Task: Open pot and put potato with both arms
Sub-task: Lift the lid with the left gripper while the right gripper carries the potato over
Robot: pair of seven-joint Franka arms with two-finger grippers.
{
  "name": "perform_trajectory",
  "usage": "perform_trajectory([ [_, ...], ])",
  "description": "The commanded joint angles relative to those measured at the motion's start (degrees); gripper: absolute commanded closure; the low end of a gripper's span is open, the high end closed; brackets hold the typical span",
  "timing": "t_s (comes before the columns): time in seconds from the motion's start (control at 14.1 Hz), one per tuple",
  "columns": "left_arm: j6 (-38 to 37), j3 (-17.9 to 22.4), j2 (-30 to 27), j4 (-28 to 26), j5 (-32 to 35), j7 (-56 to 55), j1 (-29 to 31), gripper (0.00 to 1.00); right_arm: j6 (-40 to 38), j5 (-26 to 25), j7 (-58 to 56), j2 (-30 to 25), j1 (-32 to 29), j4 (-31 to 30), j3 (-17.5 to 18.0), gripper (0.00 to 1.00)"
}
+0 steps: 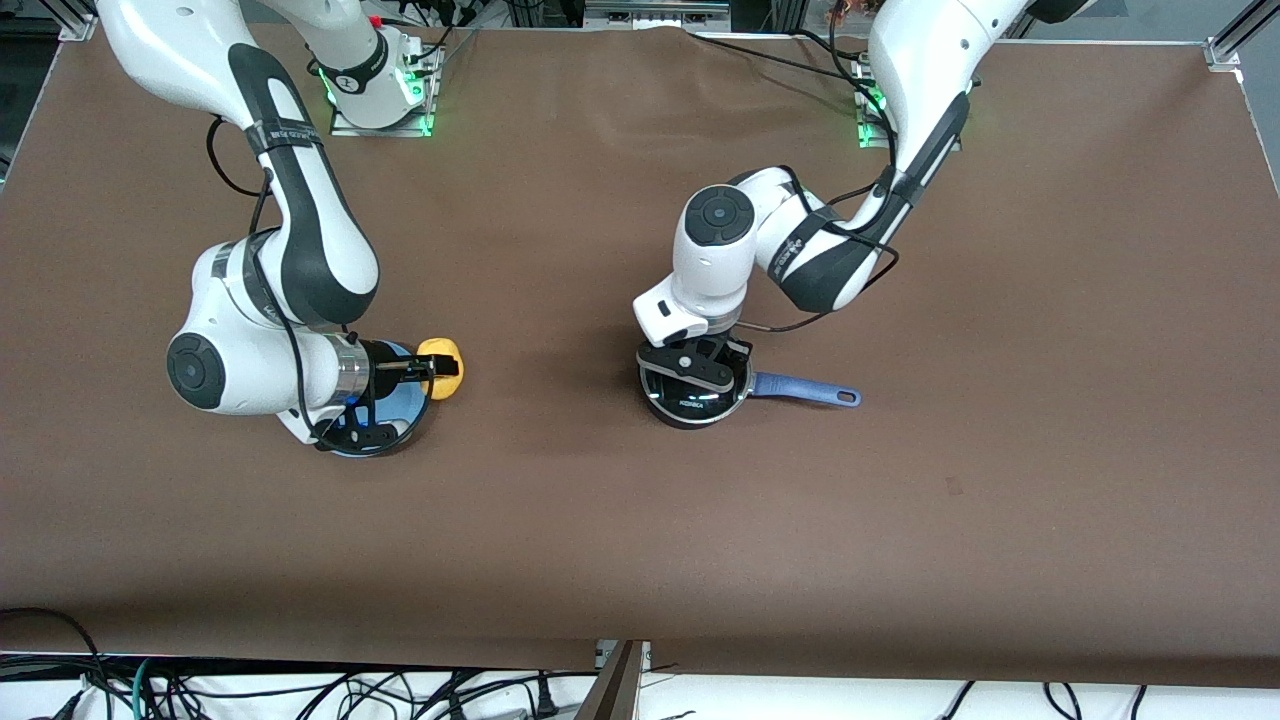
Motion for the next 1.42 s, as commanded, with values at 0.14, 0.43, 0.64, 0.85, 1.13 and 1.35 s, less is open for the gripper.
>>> perform_trajectory([
  [0.14,-3.5,-0.4,-4.7,-1.0,-0.7,0.9,1.8,0.37,-0.5,3.4,7.0,0.1,0.0,1.0,2.6,0.59],
  [0.43,-8.1,0.5,-10.4,-1.6,-6.3,1.2,10.7,0.37,2.0,10.5,11.7,0.5,0.2,0.9,3.9,0.59],
  [0.64,-11.7,7.6,-13.1,-1.8,-12.6,11.9,15.4,0.44,7.1,13.9,18.0,1.3,3.6,0.9,4.3,0.59],
  [0.85,-11.9,20.8,-13.0,-2.0,-24.3,26.8,16.5,0.44,16.7,20.4,25.3,3.0,9.2,1.0,4.2,0.58],
  [1.13,-9.4,31.4,-9.4,-4.6,-28.7,34.8,17.5,0.44,36.0,27.6,31.6,7.2,17.9,1.1,4.3,0.56],
  [1.35,-2.4,32.8,-7.1,-9.3,-28.8,34.8,18.6,0.45,43.7,30.5,32.0,8.7,21.1,1.0,4.3,0.14],
])
